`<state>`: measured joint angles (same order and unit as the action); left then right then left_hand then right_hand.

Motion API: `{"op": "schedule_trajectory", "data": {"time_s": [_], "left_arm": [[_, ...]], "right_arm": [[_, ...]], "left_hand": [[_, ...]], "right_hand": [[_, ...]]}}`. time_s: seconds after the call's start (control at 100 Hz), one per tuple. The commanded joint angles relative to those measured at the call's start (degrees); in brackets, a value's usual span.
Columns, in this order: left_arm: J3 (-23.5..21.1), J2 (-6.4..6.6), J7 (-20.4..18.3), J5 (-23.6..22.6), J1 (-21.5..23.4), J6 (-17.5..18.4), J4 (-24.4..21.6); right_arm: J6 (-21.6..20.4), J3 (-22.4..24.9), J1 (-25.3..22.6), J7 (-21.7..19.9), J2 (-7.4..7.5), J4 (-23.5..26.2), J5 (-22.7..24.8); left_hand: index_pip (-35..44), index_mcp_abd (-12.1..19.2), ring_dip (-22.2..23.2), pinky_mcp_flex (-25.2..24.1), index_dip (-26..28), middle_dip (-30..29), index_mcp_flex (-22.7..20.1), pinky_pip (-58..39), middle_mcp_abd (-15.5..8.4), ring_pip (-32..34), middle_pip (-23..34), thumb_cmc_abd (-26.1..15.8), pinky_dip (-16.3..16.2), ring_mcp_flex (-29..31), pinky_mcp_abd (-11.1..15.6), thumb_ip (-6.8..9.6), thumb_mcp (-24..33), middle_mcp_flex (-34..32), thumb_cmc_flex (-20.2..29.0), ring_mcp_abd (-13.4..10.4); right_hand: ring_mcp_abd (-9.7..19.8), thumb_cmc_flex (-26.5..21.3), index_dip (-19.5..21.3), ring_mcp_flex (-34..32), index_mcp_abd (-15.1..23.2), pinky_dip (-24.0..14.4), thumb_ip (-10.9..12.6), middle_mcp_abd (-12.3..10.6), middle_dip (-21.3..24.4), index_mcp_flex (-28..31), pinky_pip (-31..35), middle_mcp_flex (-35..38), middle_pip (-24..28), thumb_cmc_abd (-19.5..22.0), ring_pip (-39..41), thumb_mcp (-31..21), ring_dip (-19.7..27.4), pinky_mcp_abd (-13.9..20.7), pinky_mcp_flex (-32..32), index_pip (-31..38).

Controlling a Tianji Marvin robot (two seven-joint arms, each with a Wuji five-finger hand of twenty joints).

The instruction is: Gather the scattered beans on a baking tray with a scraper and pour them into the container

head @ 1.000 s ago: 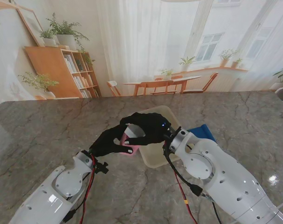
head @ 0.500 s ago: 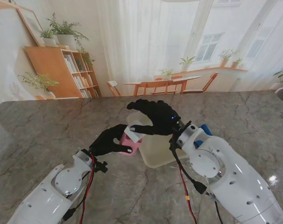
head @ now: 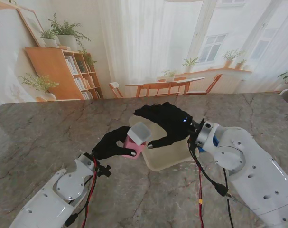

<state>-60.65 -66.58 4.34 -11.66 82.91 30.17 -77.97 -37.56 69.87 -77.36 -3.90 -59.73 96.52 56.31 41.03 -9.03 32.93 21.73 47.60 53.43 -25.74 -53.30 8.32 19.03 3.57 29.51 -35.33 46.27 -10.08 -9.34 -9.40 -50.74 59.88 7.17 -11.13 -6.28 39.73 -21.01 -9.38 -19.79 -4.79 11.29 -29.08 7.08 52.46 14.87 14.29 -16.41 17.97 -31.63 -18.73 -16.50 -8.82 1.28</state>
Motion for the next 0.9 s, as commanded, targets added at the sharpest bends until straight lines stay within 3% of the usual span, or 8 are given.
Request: {"op": "schedule_trajectory", "data": {"time_s": [0.0,0.15,0.23,0.37,0.55,0.72,0.88,0.89], "left_arm": [[0.3,-0.31,-0.1,0.3,-0.2,0.4,0.0],[0.4,-0.31,-0.1,0.3,-0.2,0.6,0.1],[0.3,-0.32,0.0,0.3,-0.2,0.7,0.0],[0.1,-0.31,0.1,0.1,0.0,0.5,-0.1],[-0.1,-0.34,0.4,0.0,0.3,0.3,-0.4],[-0.2,-0.4,0.6,0.0,0.3,0.5,-0.3],[-0.1,-0.4,0.6,0.0,0.3,0.6,-0.2],[-0.1,-0.4,0.6,0.0,0.3,0.6,-0.2]], "right_arm": [[-0.9,-1.2,1.4,-0.6,0.37,-1.1,-1.1],[-2.2,-4.0,3.7,1.7,0.41,-2.8,1.8],[-2.3,-5.4,4.8,2.8,0.35,-3.5,2.7],[-2.8,-7.0,6.0,5.6,0.33,-4.8,5.0],[-3.2,-8.9,7.3,9.9,0.35,-6.6,8.0],[-0.8,-11.0,8.3,14.3,0.31,-8.0,10.5],[1.4,-12.7,8.9,16.5,-0.02,-8.6,10.5],[1.5,-12.8,8.9,16.6,-0.04,-8.6,10.5]], "left_hand": [[12.0,12.4,0.9,0.4,4.4,3.7,-7.4,-1.5,-10.5,2.3,9.4,-12.1,-1.4,2.2,0.6,6.83,10.8,-9.1,14.0,-2.5],[12.1,12.4,0.9,0.4,4.4,3.7,-7.5,-1.5,-10.4,2.3,9.4,-11.9,-1.4,2.2,0.6,6.86,10.8,-9.1,14.0,-2.5],[12.1,12.5,0.9,0.5,4.4,3.7,-7.5,-1.5,-10.4,2.3,9.4,-12.0,-1.5,2.3,0.5,6.82,10.8,-9.2,14.0,-2.5],[12.1,12.3,0.9,0.4,4.3,3.8,-7.4,-1.5,-10.4,2.3,9.4,-12.1,-1.5,2.2,0.5,6.83,10.8,-9.1,14.1,-2.5],[12.1,12.3,0.9,0.4,4.4,3.8,-7.4,-1.5,-10.4,2.3,9.4,-12.1,-1.5,2.2,0.5,6.83,10.8,-9.1,14.0,-2.4],[12.1,12.3,0.9,0.5,4.4,3.8,-7.4,-1.6,-10.4,2.3,9.4,-12.1,-1.5,2.2,0.6,6.82,10.8,-9.1,14.0,-2.4],[12.1,12.2,0.9,0.4,4.4,3.8,-7.3,-1.5,-10.3,2.3,9.4,-12.1,-1.5,2.1,0.5,6.82,10.7,-9.1,14.1,-2.4],[12.1,12.2,0.9,0.4,4.4,3.8,-7.3,-1.5,-10.3,2.3,9.4,-12.1,-1.5,2.1,0.5,6.81,10.7,-9.1,14.0,-2.4]], "right_hand": [[1.3,-0.6,-1.5,1.0,-1.1,1.5,0.6,0.5,0.9,0.5,2.0,-1.7,1.7,-2.0,1.4,-1.0,0.7,1.7,-0.5,-2.0],[2.5,-1.9,-0.5,-0.5,-0.5,2.3,0.7,-0.6,1.4,0.3,5.1,-1.8,5.9,-4.6,4.6,-3.7,0.7,2.9,-2.8,-1.2],[3.6,-1.5,2.8,-2.4,0.2,2.5,-0.4,-1.6,1.8,-0.2,6.5,-0.8,8.1,-6.3,6.5,-10.1,0.4,3.8,-4.5,0.3],[6.8,-2.2,10.3,-8.7,3.8,1.6,-1.6,-5.9,0.9,-0.5,9.1,4.3,12.4,-9.8,10.1,-17.3,-1.0,5.6,-8.9,7.8],[9.3,-2.4,9.6,-14.3,12.0,1.0,-2.7,-11.2,0.1,6.5,10.9,12.7,16.8,-12.6,12.9,-24.0,-2.0,6.1,-12.8,13.6],[12.7,-3.4,7.3,-20.6,16.5,0.7,-3.4,-16.0,-0.3,11.2,13.4,19.8,20.5,-14.7,15.8,-29.4,-3.0,7.8,-18.0,22.0],[15.1,-3.9,1.4,-25.6,19.4,0.8,-3.0,-18.9,-0.7,12.3,15.5,25.9,22.2,-12.9,18.4,-30.1,-4.4,9.1,-21.6,32.8],[15.3,-3.9,-0.6,-26.0,19.5,0.8,-2.9,-19.1,-0.8,12.3,15.7,26.4,22.3,-12.7,18.5,-30.0,-4.7,9.2,-21.8,34.2]]}}
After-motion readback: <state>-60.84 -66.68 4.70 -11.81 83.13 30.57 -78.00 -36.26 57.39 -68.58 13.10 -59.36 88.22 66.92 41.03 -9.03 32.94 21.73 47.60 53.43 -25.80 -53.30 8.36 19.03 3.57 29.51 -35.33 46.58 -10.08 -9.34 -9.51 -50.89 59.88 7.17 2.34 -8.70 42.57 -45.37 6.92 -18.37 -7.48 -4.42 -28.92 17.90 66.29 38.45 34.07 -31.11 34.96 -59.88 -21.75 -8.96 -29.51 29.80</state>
